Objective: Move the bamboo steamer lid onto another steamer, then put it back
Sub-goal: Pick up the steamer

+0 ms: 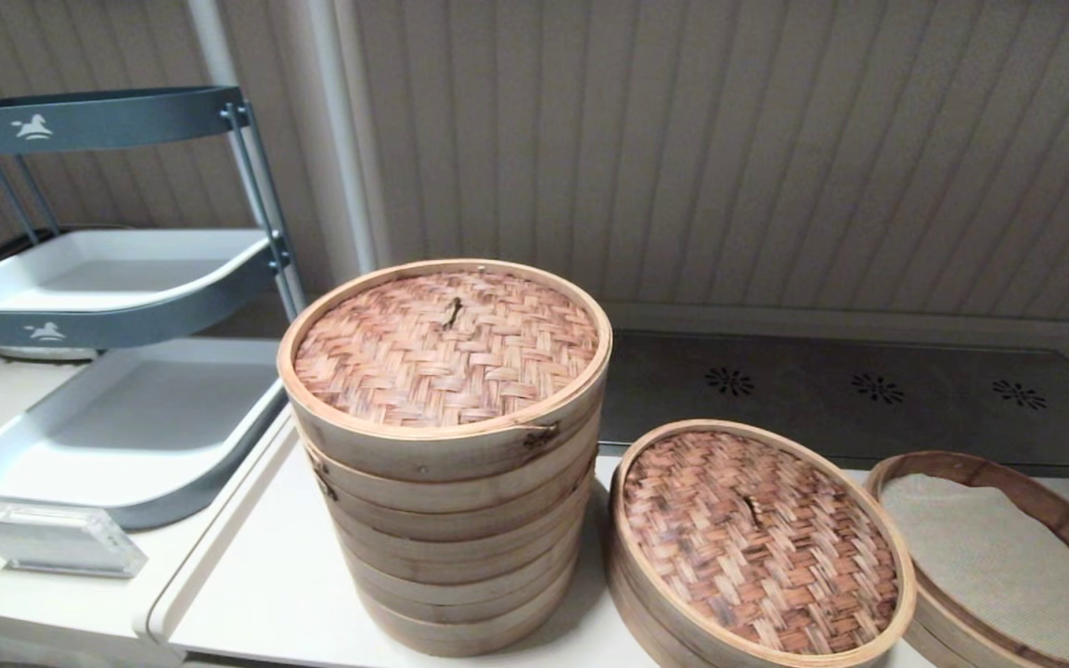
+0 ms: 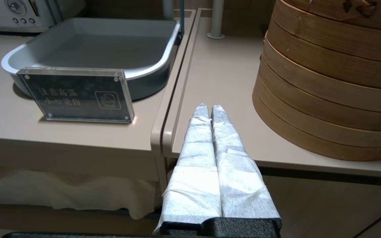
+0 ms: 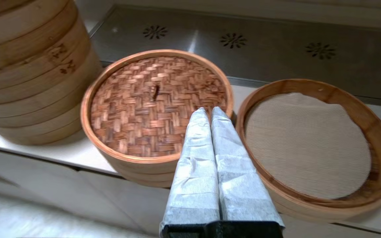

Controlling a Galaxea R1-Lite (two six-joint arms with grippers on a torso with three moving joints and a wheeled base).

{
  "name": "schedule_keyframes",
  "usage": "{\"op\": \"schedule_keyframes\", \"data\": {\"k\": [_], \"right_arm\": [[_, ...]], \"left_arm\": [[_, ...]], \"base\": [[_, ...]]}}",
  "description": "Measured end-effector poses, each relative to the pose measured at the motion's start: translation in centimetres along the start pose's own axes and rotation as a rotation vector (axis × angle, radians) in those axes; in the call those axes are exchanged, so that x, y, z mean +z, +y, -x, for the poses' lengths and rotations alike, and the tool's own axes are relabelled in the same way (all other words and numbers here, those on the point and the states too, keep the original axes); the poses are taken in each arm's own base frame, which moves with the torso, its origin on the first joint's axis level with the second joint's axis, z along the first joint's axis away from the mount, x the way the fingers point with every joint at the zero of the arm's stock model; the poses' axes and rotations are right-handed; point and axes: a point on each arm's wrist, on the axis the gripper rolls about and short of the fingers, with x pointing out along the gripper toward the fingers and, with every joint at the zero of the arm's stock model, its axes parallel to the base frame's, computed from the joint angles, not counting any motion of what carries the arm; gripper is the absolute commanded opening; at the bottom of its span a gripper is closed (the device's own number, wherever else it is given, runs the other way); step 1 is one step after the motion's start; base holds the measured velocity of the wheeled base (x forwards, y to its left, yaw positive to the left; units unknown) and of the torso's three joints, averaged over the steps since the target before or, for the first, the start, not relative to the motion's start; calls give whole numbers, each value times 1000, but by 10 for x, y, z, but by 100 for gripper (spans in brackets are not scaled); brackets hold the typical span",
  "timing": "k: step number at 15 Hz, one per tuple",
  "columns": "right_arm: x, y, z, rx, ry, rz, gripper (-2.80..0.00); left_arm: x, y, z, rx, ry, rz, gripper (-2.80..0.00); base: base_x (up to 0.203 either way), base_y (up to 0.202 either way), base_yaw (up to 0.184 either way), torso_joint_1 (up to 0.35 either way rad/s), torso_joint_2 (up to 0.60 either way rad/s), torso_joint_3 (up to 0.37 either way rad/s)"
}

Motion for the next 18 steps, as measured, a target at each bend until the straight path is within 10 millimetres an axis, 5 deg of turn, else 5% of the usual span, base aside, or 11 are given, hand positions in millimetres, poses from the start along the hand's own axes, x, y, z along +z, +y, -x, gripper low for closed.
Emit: {"op": "schedule_keyframes", "data": {"k": [5,13,14,18], "right_arm": [[20,2,-57,168,293,-11,-280],[18,16,-134,188,575,14,-280],[16,21,-140,181,594,36,0],[7,43,-162,137,624,117,0]], "left_arm": [[0,0,0,0,0,1,-280],[0,0,0,0,1,0,-280],[0,0,0,0,0,0,-280],[0,0,0,0,1,1,-280]], "base": [[0,0,0,0,0,0],[0,0,0,0,0,0],[0,0,0,0,0,0],[0,0,0,0,0,0]]}}
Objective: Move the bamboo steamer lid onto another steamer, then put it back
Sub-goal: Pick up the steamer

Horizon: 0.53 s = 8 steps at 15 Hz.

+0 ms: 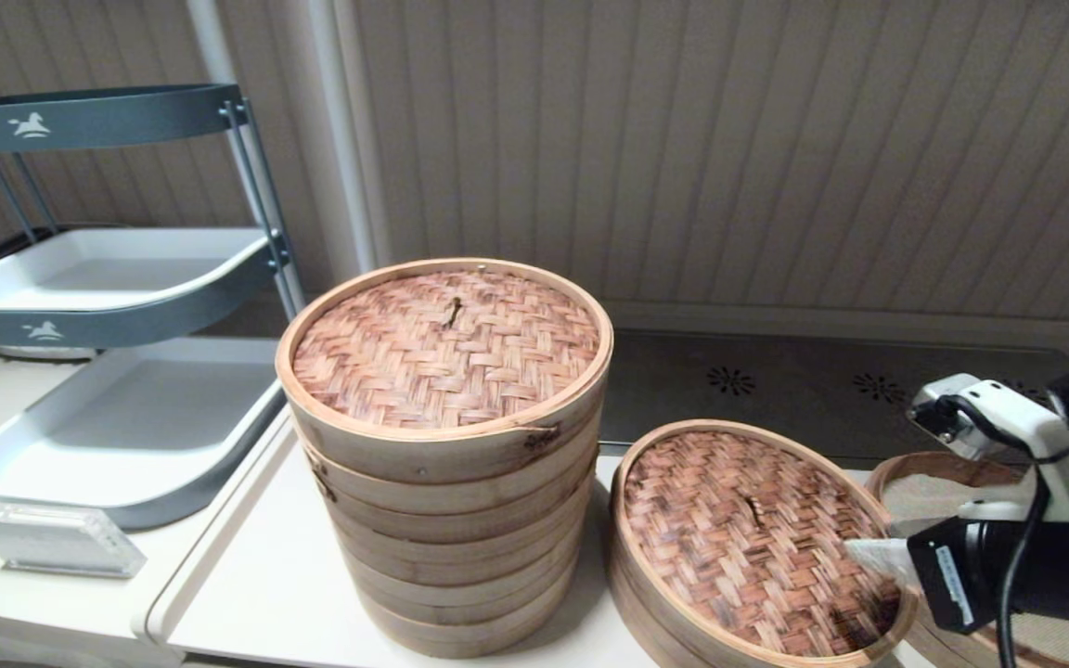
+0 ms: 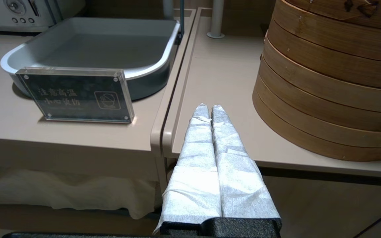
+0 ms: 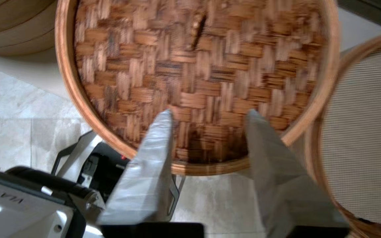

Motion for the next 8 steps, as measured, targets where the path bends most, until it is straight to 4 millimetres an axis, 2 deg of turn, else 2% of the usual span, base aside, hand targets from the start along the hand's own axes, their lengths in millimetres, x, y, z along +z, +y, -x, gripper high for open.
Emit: {"op": "schedule_keyframes", "data": {"k": [5,8], "right_arm": [[2,7,-24,4,70,20,0],[8,8,-40,-6,48,15,0]], "left_arm": [[0,0,0,0,-1,0,-280],[0,0,0,0,-1,0,-280]], "base": [[0,0,0,0,0,0],[0,0,0,0,0,0]]}}
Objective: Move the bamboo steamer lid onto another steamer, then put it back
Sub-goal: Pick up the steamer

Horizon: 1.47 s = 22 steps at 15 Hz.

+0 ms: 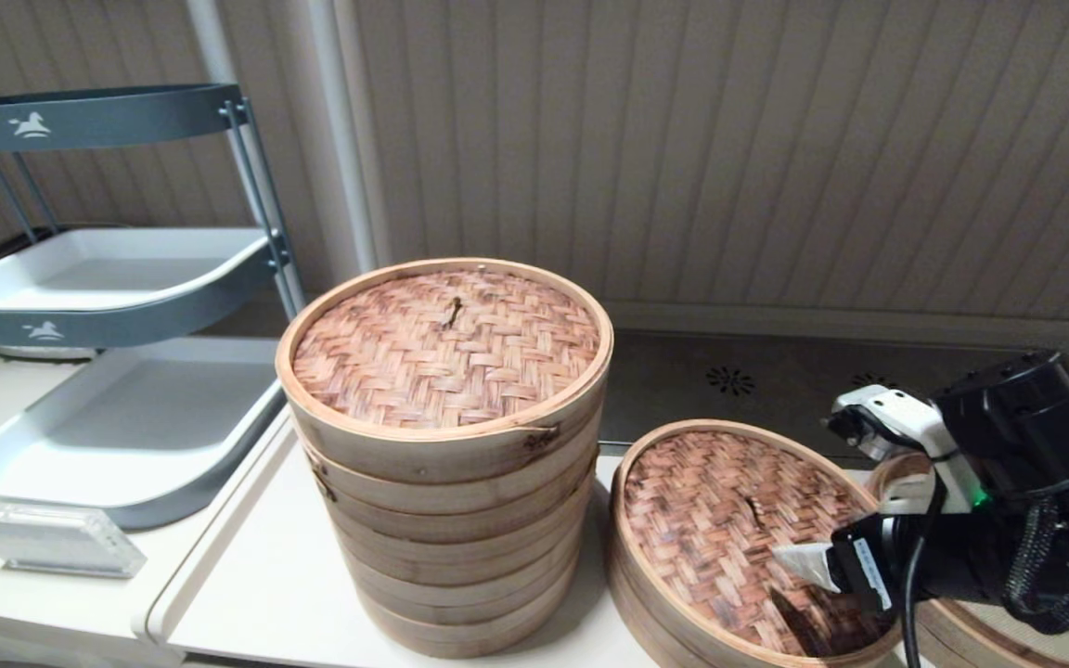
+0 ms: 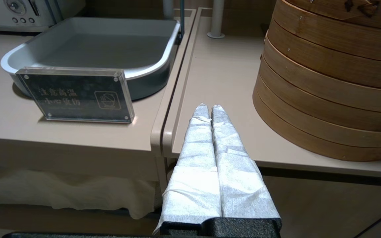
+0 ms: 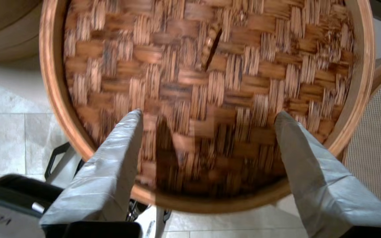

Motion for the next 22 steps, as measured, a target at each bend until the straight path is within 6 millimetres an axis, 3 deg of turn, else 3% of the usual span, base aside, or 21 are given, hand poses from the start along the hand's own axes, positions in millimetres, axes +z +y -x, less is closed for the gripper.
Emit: {"op": "schedule_keyframes", "data": {"k": [11,18,19,20,22], "right_arm": [[13,5,-43,-31,6,1,0],[16,5,-57,-36,10,-4,0],[16,5,-58,-37,10,-4,-101],[16,5,-59,-37,12,-4,-280],[16,5,-60,-36,15,-4,-280]], "left_arm": [[0,0,0,0,0,0,-280],[0,0,0,0,0,0,-280],[0,0,0,-1,1,1,-280],[0,0,0,-1,1,0,-280],[0,0,0,0,0,1,-280]], "base": [[0,0,0,0,0,0],[0,0,0,0,0,0],[0,0,0,0,0,0],[0,0,0,0,0,0],[0,0,0,0,0,0]]}}
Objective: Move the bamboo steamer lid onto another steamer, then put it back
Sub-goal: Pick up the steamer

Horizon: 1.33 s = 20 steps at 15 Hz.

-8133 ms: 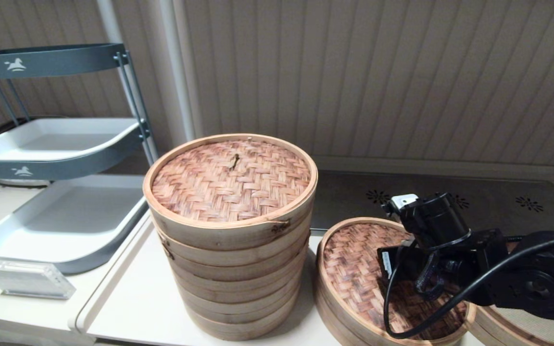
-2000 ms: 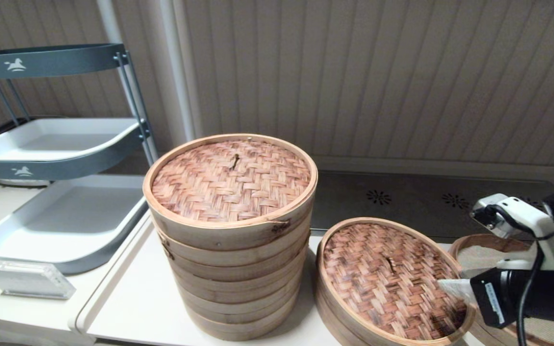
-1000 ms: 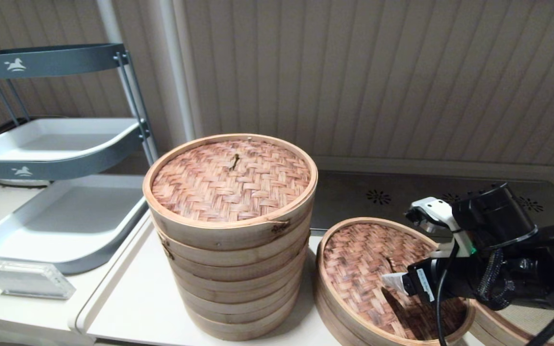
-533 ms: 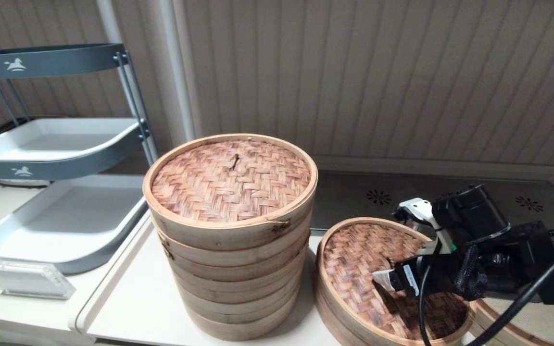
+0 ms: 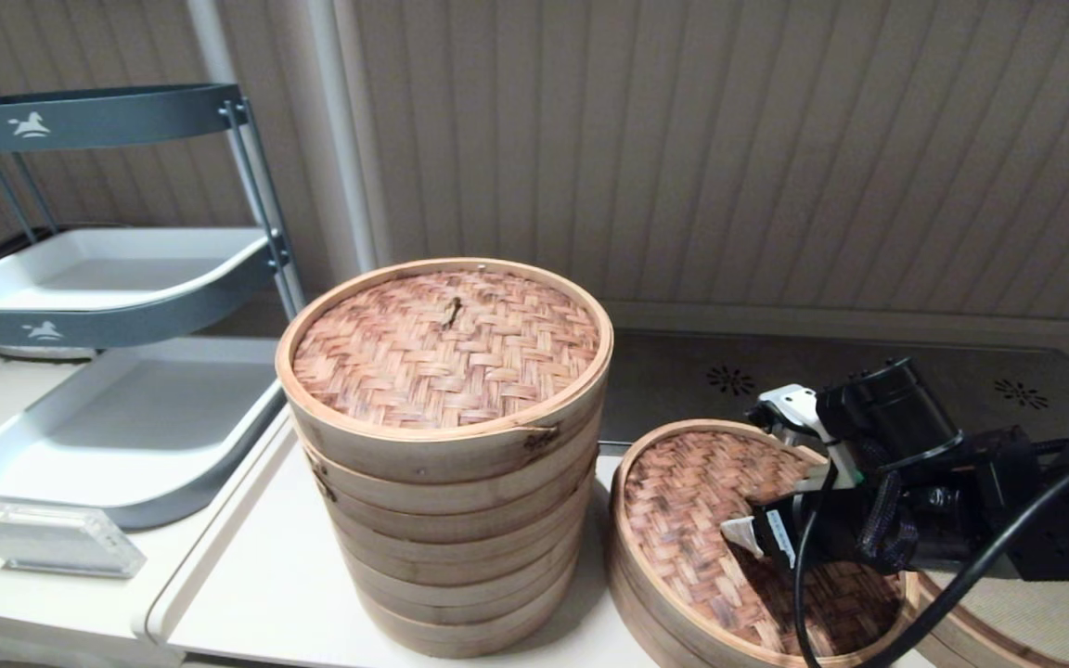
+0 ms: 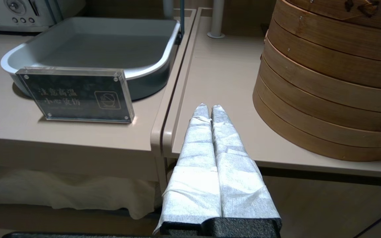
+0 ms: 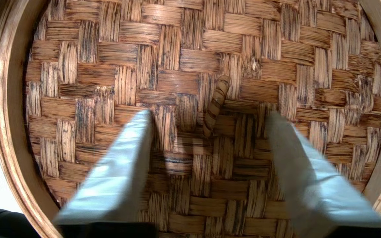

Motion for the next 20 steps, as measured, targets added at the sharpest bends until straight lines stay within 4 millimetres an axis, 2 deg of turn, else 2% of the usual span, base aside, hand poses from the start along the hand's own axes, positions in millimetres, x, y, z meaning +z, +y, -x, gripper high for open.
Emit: {"op": "schedule_keyframes", "data": {"k": [12,20], "right_arm": [[2,1,-2,0,-14,0,-280],[7,-1,15,-34,-81,-10,-280]], "left_arm": [[0,0,0,0,0,-1,-280],[0,0,0,0,1,0,-280]], "base": [[0,0,0,0,0,0],[0,0,0,0,0,0]]}}
